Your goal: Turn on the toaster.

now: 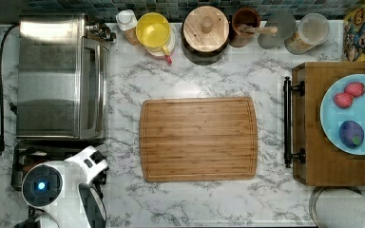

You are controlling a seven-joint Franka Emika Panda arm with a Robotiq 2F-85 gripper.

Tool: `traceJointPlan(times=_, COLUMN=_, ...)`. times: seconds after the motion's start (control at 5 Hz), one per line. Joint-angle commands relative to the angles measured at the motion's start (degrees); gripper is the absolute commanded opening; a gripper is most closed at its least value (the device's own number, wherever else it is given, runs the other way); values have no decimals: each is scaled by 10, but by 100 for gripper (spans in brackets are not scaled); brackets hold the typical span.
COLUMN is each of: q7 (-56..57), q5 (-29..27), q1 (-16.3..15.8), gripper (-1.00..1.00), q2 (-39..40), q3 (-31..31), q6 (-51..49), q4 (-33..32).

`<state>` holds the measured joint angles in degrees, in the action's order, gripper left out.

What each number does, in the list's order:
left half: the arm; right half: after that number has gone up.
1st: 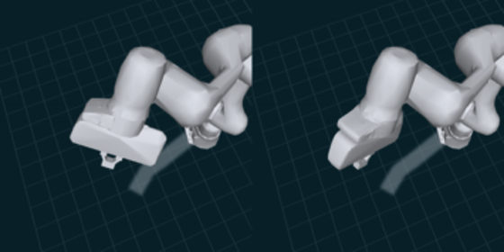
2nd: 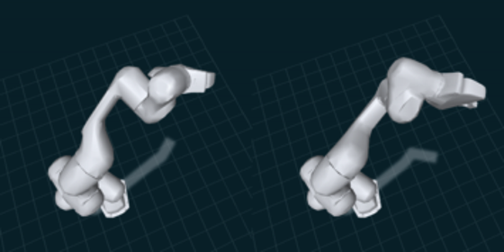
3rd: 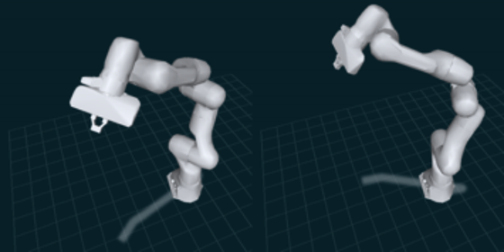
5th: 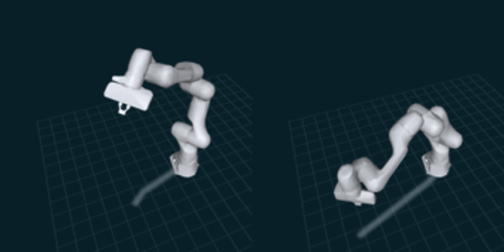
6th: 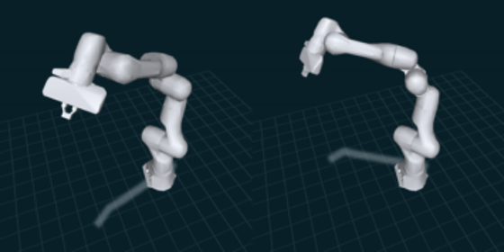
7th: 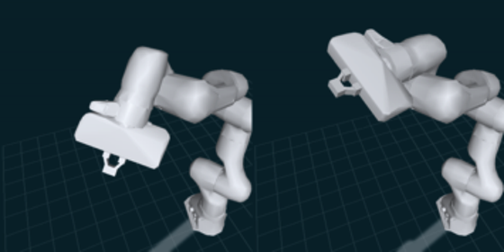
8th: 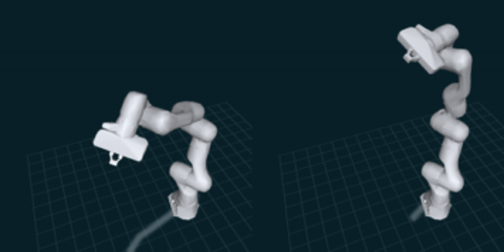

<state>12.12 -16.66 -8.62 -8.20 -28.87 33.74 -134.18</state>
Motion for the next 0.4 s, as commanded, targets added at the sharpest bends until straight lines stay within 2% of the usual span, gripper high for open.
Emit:
traceJointPlan(times=0.2, q7=-15, q5=31, q1=12, gripper=-100, q2=41, q3=9, q6=3, q4=19)
traceJointPlan(times=0.4, q7=-19, q5=27, q1=14, gripper=-100, q2=54, q3=20, q6=2, q4=22)
